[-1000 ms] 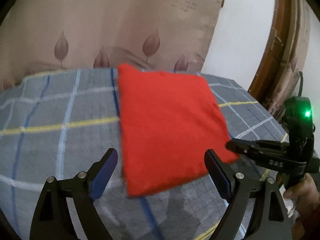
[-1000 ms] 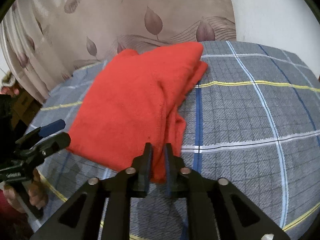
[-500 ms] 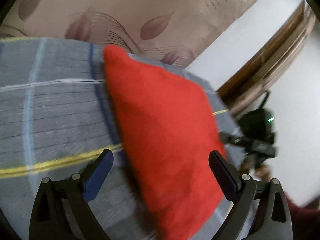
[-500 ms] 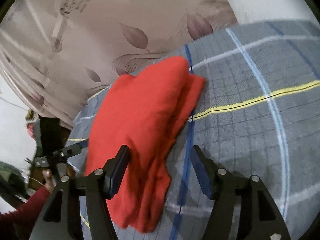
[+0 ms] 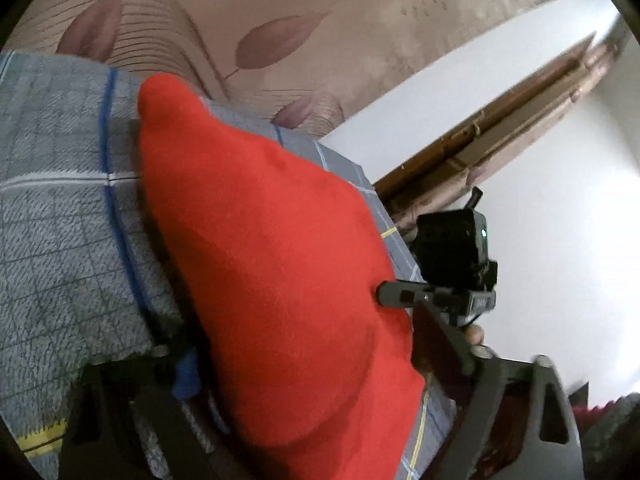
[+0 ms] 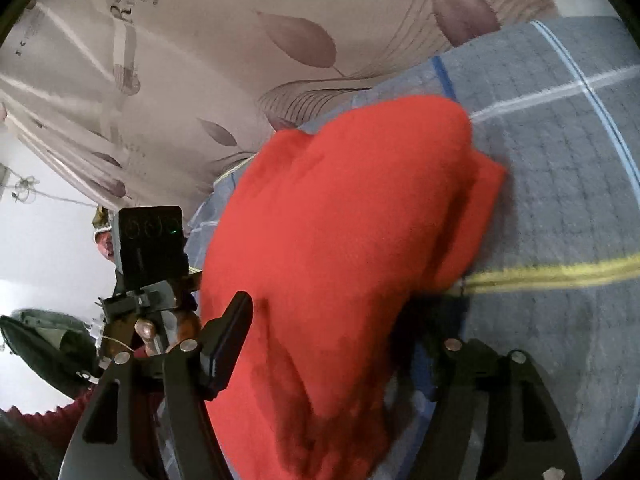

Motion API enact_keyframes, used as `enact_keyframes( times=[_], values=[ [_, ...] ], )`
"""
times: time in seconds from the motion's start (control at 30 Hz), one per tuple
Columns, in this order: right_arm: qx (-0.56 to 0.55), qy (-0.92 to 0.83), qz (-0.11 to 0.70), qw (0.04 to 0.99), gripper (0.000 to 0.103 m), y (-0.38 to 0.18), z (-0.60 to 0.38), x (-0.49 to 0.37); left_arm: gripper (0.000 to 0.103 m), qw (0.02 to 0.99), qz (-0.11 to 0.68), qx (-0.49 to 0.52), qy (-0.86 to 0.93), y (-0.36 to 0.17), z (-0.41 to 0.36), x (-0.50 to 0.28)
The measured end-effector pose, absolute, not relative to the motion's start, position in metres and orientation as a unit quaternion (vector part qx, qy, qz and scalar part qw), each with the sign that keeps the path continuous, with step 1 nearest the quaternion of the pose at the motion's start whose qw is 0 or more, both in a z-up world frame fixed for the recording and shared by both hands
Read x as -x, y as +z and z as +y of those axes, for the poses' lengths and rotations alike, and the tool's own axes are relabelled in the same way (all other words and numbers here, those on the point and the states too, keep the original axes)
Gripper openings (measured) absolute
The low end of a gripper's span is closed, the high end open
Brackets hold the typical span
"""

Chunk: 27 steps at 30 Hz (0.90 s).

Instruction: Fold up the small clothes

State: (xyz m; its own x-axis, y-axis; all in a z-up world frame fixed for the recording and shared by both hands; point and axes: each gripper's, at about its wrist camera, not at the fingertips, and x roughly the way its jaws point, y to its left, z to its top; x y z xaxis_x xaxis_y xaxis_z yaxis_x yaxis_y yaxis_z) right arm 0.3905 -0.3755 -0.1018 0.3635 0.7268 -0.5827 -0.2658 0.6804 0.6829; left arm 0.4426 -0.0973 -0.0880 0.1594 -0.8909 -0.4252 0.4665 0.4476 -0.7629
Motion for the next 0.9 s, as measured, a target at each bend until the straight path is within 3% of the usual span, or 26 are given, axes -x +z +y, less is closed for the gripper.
enact_keyframes(
  times=[0.03,0.07,0.27,0.47,0.6,0.9],
  values=[
    [-0.241,0.313,0.467,0.791,0.068,-0.101,-0.373,-0.391,0.063,0.724,0.454,0.240,-0.461,-0.091,-0.095,-0.446],
    [-0.241,0.310,0.469,0.791,0.065,-0.102,-0.372,-0.392,0.059,0.723,0.462,0.244,-0.452,-0.093,-0.095,-0.449],
    [-0.280,0.295,0.480,0.778,0.044,-0.111,-0.374,-0.392,0.053,0.732,0.471,0.228,-0.437,-0.093,-0.102,-0.446],
    [-0.304,0.287,0.485,0.768,0.027,-0.116,-0.371,-0.392,0.038,0.761,0.473,0.195,-0.398,-0.089,-0.114,-0.441],
    [-0.297,0.267,0.483,0.779,0.024,-0.103,-0.364,-0.385,0.032,0.796,0.464,0.151,-0.359,-0.074,-0.124,-0.427],
    [-0.299,0.262,0.474,0.786,0.024,-0.062,-0.331,-0.352,0.031,0.851,0.423,0.052,-0.307,-0.029,-0.119,-0.375]
  ],
)
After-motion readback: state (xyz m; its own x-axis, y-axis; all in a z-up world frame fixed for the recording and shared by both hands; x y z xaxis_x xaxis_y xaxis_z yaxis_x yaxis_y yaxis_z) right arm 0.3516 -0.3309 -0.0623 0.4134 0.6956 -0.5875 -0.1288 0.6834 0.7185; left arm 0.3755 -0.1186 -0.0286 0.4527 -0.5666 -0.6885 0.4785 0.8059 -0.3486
